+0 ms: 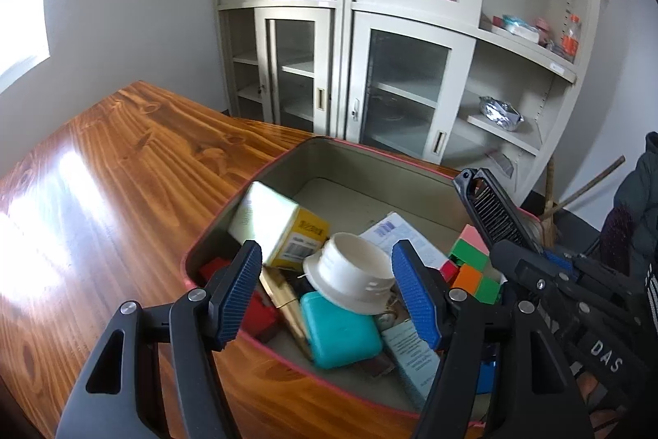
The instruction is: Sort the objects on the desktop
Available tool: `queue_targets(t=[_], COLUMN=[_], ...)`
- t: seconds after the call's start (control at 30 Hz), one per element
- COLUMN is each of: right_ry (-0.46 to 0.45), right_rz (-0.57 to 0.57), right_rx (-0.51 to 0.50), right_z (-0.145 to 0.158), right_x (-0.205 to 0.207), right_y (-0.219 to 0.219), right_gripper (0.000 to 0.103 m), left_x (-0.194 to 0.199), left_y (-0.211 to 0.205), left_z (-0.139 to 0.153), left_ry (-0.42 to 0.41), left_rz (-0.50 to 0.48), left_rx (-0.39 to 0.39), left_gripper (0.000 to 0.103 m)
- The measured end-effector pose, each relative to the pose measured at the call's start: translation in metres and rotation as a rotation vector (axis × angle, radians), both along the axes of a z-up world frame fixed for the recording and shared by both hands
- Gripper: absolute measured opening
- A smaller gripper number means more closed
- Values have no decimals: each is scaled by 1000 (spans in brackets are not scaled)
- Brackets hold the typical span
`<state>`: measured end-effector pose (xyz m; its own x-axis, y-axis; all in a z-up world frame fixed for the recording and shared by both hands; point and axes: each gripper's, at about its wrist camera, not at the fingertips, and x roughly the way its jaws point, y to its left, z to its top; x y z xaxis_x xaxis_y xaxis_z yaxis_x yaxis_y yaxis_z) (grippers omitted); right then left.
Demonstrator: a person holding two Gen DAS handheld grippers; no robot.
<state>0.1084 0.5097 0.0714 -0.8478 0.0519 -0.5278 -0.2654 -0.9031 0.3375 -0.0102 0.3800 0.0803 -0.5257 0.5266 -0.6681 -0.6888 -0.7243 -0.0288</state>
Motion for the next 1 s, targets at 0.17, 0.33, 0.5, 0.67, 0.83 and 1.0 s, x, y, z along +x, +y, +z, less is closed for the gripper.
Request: queue_targets(t=[0.17,0.33,0.5,0.67,0.83,1.0], right_ry=[-32,-29,9,14,2,31], right_rz=[7,-3,-40,-54,-68,-80], right_rx=[-8,-32,23,16,13,49], right_z=[-3,-5,4,6,4,15], right_x=[-11,-4,16,31,43,62], right_y=[-1,0,-5,-5,-5,-14], right_gripper=[19,52,82,84,85,94], left_x=[8,17,27,38,53,65], left_y=[-15,-23,-26,-36,-48,-56], left_z=[5,14,18,25,37,44], left_ry=[72,118,126,168,212,221], left_rz=[44,46,29,65,93,107], left_rx=[4,23,41,75,117,146], left_gripper=[69,70,79,83,86,91])
